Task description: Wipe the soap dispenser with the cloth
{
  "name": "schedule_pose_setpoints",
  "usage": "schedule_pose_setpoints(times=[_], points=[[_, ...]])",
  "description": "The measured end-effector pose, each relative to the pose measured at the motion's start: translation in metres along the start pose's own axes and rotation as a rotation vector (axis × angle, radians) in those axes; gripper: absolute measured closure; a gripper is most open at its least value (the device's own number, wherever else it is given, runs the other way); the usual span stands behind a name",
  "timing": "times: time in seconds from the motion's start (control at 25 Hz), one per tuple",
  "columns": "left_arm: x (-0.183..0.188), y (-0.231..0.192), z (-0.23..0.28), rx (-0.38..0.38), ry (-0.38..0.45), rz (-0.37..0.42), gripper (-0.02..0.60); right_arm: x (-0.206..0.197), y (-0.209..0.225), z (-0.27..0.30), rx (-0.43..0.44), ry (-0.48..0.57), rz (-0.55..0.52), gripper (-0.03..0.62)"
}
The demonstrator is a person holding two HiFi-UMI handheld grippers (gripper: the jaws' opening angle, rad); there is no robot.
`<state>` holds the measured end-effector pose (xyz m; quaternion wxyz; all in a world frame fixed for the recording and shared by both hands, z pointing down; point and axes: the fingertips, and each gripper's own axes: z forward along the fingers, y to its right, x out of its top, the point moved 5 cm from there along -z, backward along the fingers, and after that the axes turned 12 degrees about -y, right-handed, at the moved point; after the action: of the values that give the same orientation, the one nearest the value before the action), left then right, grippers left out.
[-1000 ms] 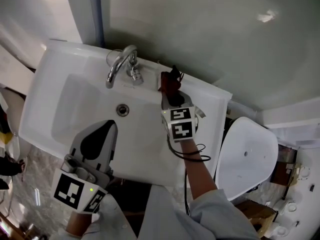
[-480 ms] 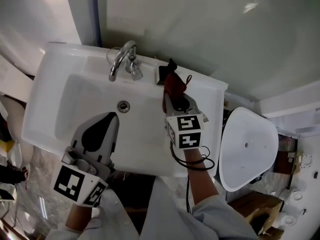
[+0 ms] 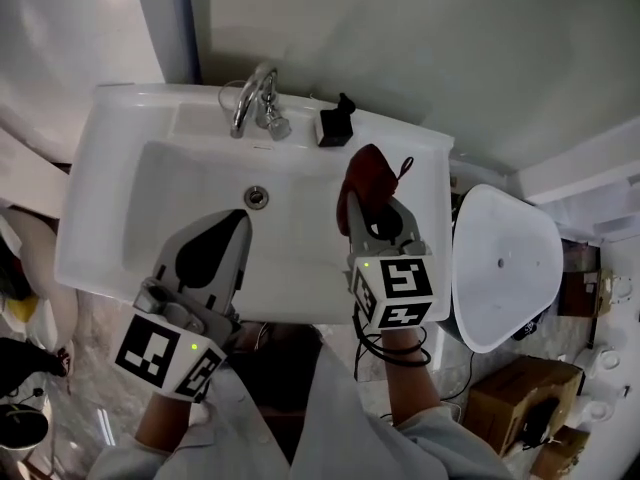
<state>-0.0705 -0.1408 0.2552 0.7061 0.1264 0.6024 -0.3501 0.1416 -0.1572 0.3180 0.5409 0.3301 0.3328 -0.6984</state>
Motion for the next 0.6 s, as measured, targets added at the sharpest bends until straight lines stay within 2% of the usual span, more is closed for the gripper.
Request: schedule_pose_setpoints(times=[0.2,0.4,0.6], points=[[-0.002,0.009,-0.008,-0.035,-0.01,0.026,0.584,-0.009,-0.012,-0.037,-0.035,0.03,0.028,0.539],[-0.005,0.019,-0.013,-0.034,-0.012,0.03,0.584,-0.021,-0.011,-0.06,-0.045,0.049,0.095,0.539],[-0.01,0.038,-0.018,-0.038,-0.022,0.031,0.584,-0.029,-0.008,-0.086,-0.047,0.071,0.104,0.539]])
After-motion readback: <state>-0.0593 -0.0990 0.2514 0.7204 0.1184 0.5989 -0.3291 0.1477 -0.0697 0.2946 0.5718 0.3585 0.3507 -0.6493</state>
